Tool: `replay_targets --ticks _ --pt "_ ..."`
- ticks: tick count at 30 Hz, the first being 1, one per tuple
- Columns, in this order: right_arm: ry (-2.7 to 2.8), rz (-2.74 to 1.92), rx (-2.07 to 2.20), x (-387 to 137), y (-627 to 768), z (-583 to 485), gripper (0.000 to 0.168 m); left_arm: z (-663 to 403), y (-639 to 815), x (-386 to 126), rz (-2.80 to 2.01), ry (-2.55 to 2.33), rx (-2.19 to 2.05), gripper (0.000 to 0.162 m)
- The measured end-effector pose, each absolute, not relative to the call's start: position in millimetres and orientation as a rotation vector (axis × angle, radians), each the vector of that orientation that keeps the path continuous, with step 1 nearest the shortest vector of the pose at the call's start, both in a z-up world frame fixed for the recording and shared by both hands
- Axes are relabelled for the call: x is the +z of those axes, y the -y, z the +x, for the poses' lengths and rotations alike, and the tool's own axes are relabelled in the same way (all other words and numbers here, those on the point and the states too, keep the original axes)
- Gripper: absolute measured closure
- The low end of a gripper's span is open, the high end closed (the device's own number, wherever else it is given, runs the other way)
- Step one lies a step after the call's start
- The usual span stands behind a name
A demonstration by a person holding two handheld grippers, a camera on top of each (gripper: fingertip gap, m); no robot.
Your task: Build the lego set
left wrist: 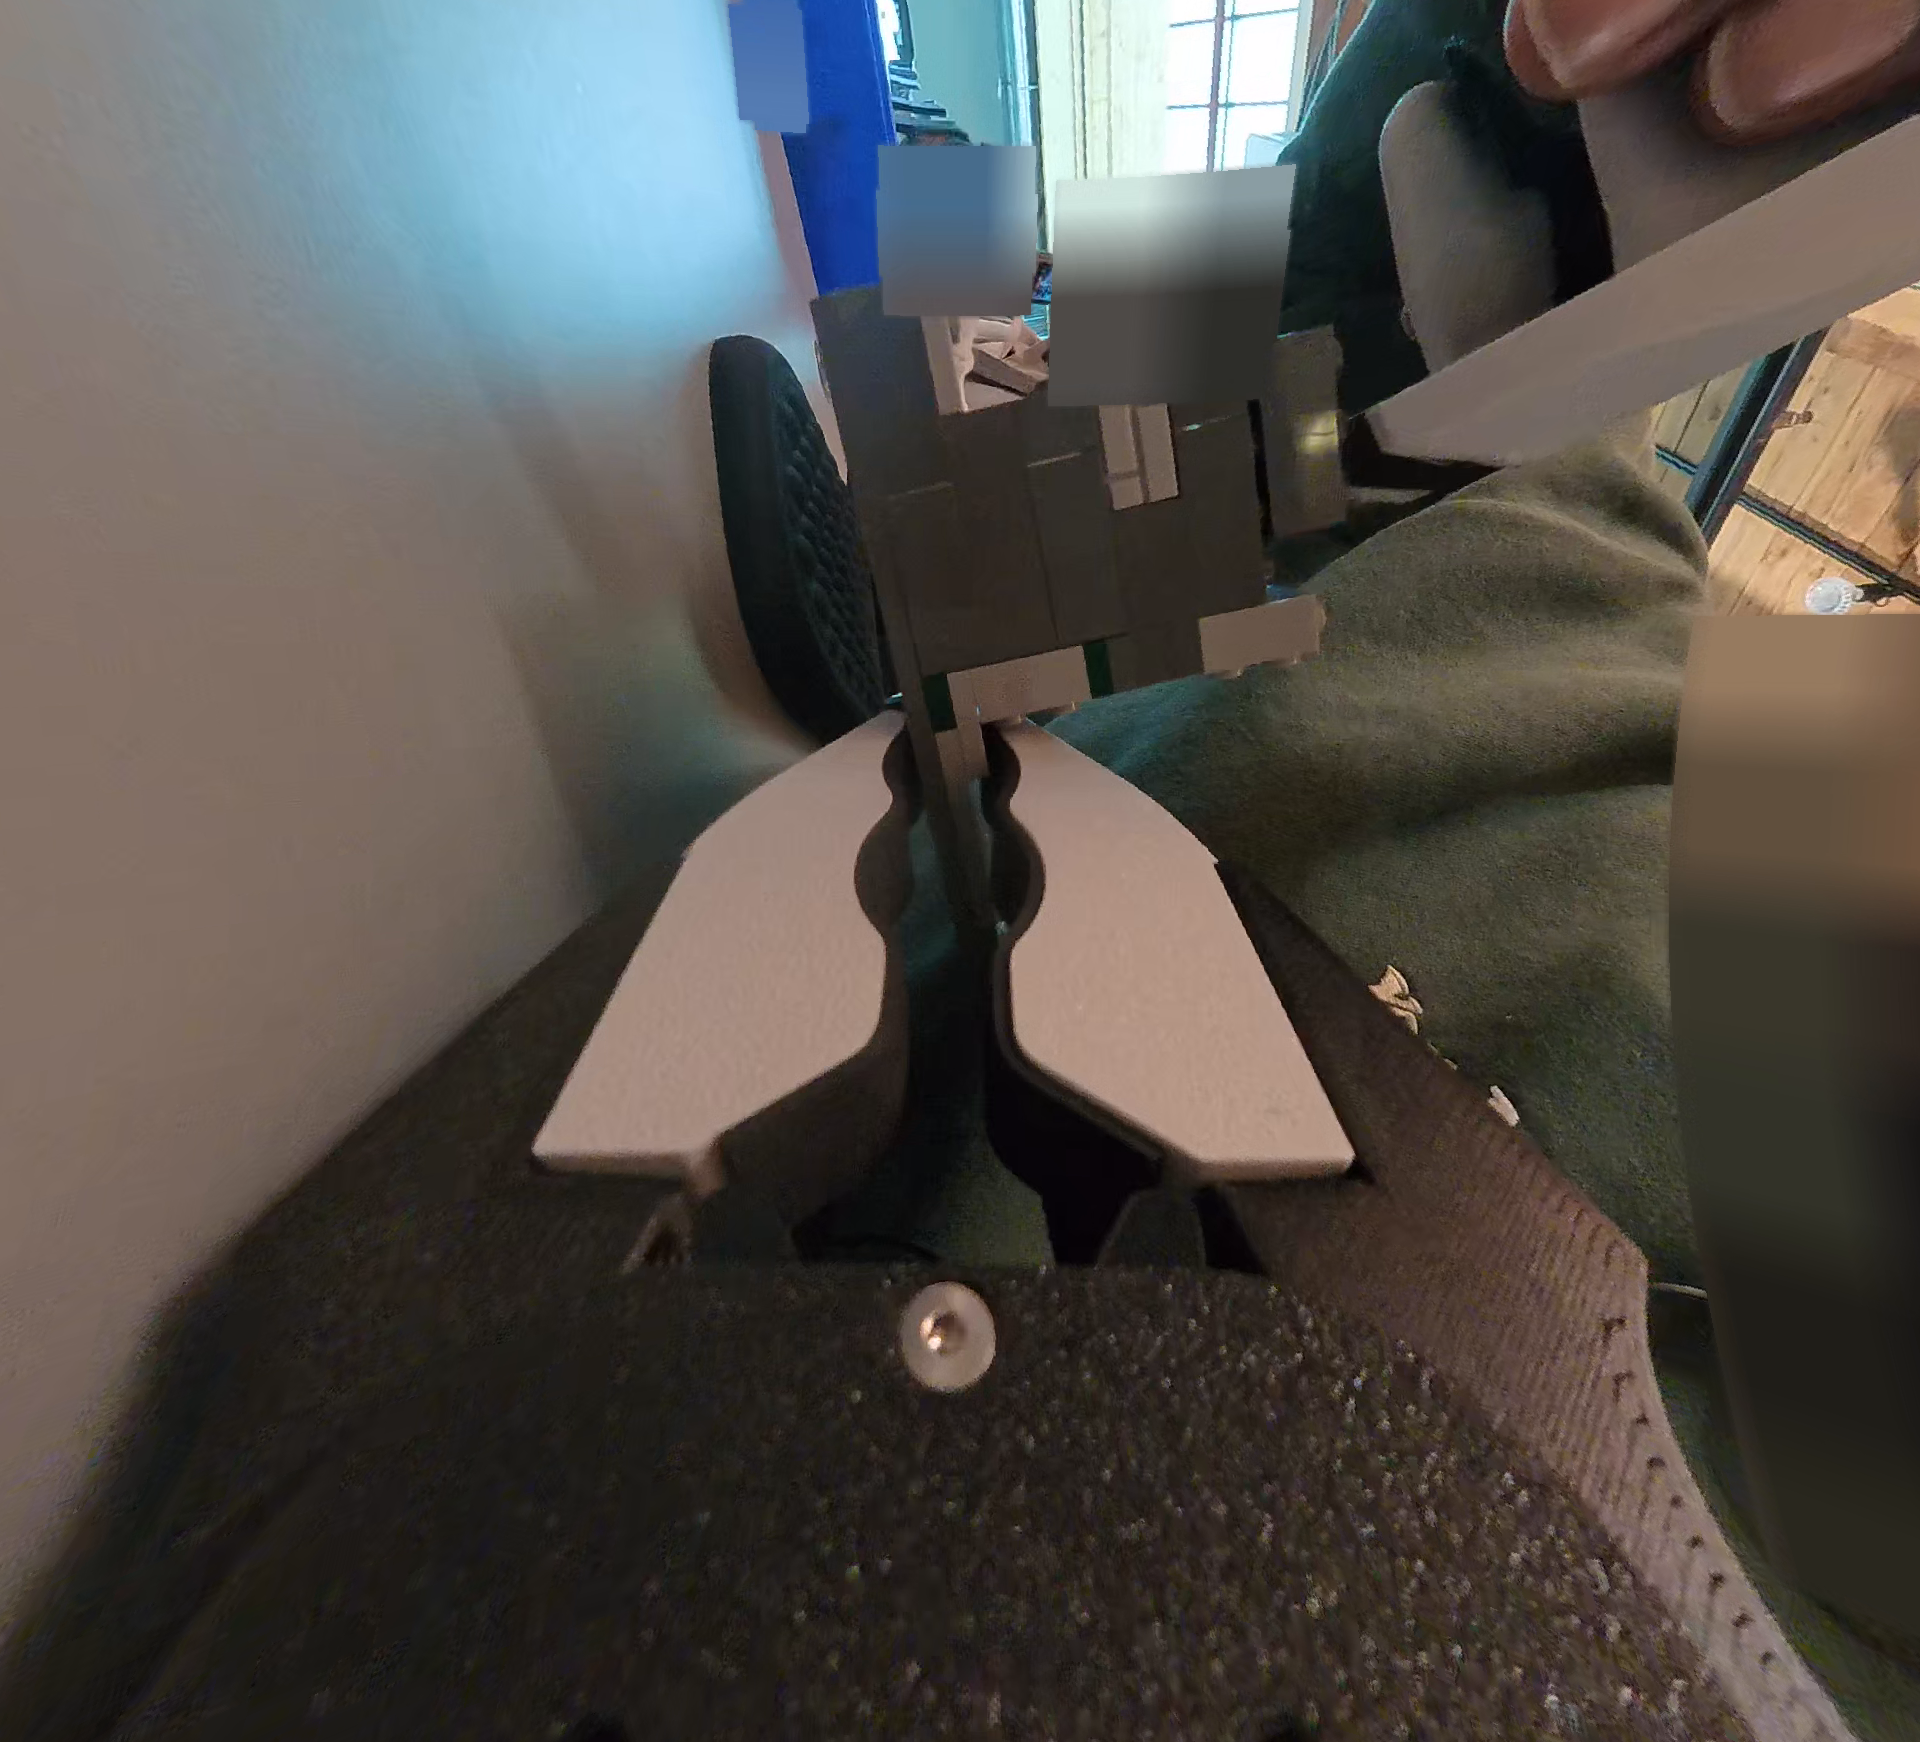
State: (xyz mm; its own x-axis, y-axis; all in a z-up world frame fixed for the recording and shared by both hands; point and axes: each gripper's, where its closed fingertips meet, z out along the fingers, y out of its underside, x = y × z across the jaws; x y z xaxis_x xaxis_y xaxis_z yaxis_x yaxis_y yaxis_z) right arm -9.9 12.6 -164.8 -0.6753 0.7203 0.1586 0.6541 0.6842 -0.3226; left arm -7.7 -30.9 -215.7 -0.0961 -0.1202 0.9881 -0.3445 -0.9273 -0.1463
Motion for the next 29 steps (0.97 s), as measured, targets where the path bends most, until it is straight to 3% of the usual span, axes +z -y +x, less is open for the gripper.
replay_targets --ticks 29 --pt "2.670 -0.980 0.296 -175.6 -5.4 -6.2 0.153 -5.8 41.9 -218.6 2.026 0.673 2.150 0.151"
